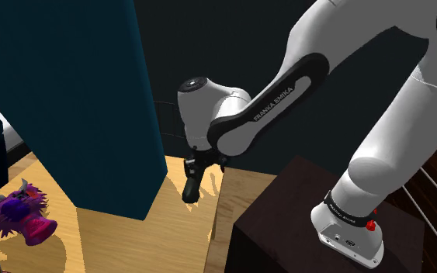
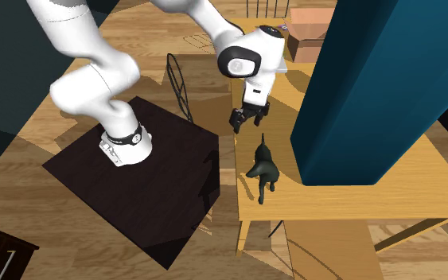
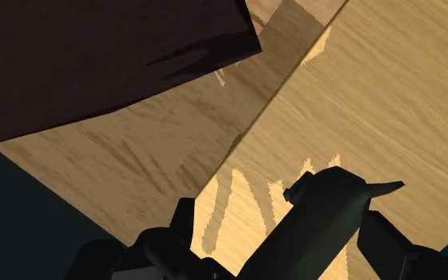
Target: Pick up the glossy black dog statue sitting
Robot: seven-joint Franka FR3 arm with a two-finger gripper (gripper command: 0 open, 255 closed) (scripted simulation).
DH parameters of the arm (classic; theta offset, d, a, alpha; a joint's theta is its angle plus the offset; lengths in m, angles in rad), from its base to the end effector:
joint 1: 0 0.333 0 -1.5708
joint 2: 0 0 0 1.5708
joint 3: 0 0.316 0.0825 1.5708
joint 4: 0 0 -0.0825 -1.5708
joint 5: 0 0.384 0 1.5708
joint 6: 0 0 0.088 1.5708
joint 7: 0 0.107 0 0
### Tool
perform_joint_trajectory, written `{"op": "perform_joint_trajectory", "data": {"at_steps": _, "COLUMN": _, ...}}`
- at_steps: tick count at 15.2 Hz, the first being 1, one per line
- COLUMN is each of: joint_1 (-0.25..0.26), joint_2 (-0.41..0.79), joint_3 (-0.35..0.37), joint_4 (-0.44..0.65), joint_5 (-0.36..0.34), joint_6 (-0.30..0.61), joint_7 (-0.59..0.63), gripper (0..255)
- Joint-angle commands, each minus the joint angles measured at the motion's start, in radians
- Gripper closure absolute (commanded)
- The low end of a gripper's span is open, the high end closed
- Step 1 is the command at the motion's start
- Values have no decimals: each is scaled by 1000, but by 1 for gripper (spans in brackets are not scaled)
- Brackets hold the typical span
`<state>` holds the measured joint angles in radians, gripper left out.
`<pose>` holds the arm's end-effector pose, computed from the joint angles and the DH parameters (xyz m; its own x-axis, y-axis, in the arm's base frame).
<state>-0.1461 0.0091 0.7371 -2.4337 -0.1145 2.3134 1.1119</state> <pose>0.3907 0.2598 0.2910 0.9058 -0.4236 0.0034 -0.4196 -0.8960 0.1457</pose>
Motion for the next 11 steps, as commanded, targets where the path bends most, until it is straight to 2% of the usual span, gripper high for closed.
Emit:
{"op": "perform_joint_trajectory", "data": {"at_steps": 1, "joint_1": 5, "joint_2": 111, "joint_3": -1, "joint_4": 44, "joint_5": -108, "joint_6": 27, "joint_7": 138, "gripper": 0}}
{"op": "perform_joint_trajectory", "data": {"at_steps": 4, "joint_1": 62, "joint_2": 272, "joint_3": -55, "joint_4": 130, "joint_5": -251, "joint_6": 44, "joint_7": 312, "gripper": 0}}
{"op": "perform_joint_trajectory", "data": {"at_steps": 6, "joint_1": 113, "joint_2": 366, "joint_3": -105, "joint_4": 194, "joint_5": -319, "joint_6": 49, "joint_7": 403, "gripper": 0}}
{"op": "perform_joint_trajectory", "data": {"at_steps": 8, "joint_1": 163, "joint_2": 453, "joint_3": -153, "joint_4": 261, "joint_5": -368, "joint_6": 52, "joint_7": 478, "gripper": 0}}
{"op": "perform_joint_trajectory", "data": {"at_steps": 11, "joint_1": 188, "joint_2": 500, "joint_3": -182, "joint_4": 285, "joint_5": -398, "joint_6": 70, "joint_7": 510, "gripper": 0}}
